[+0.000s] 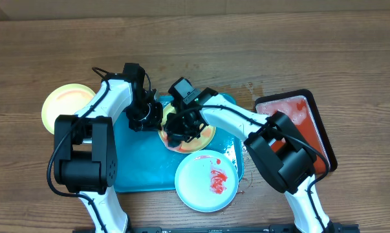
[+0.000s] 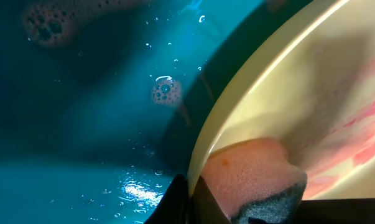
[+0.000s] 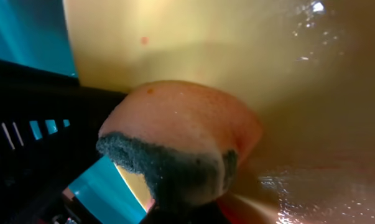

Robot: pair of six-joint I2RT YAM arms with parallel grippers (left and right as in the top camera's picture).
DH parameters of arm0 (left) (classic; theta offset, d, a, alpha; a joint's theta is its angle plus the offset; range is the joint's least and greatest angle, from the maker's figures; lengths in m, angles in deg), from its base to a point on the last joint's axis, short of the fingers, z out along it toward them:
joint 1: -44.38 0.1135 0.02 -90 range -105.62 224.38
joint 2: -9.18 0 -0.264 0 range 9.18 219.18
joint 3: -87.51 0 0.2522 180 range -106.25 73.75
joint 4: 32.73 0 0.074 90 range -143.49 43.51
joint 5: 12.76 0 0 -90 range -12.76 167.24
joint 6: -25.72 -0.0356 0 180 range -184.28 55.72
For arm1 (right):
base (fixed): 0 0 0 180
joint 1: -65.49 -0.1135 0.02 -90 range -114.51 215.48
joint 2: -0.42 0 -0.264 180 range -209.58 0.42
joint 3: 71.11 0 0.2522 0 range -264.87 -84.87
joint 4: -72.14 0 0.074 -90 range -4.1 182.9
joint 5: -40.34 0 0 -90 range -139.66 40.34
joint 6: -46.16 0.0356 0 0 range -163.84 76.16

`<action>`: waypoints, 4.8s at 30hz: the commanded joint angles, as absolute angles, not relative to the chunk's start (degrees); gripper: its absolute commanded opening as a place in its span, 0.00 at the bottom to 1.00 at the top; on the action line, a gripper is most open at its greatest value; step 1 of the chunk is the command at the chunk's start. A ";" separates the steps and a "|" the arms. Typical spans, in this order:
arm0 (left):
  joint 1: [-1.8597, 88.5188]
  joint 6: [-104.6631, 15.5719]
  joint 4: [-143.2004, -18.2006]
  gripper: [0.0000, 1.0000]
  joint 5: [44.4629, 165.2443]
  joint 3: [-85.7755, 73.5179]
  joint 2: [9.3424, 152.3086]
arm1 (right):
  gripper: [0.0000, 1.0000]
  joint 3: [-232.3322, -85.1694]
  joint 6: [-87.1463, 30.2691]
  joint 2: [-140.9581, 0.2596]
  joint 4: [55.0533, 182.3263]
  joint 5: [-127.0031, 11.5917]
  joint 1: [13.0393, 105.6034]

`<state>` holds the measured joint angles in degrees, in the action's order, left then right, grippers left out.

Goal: Clean dirty plates on tray and stack at the side
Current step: 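Scrub the yellow plate with the sponge in the right gripper, left gripper holding rim, then return the sponge with the right gripper to the black water tray, then lift and tilt the yellow plate up with the left gripper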

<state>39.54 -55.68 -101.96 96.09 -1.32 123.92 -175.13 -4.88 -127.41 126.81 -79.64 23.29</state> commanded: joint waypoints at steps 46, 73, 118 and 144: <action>39.84 -55.70 -103.46 0.05 94.67 -0.86 122.65 | 0.04 -179.02 -10.56 -131.49 136.89 -67.42 27.05; 39.84 -55.73 -103.60 0.04 94.67 -0.86 122.65 | 0.04 -186.41 -20.11 -127.38 140.05 -49.67 24.93; 34.62 -54.22 -114.96 0.05 71.70 -4.77 92.16 | 0.04 -186.15 -13.38 -93.33 164.43 -38.79 46.96; 8.70 -61.74 -123.40 0.05 19.72 -12.77 95.79 | 0.04 -176.36 -13.60 -93.57 162.74 -36.52 51.79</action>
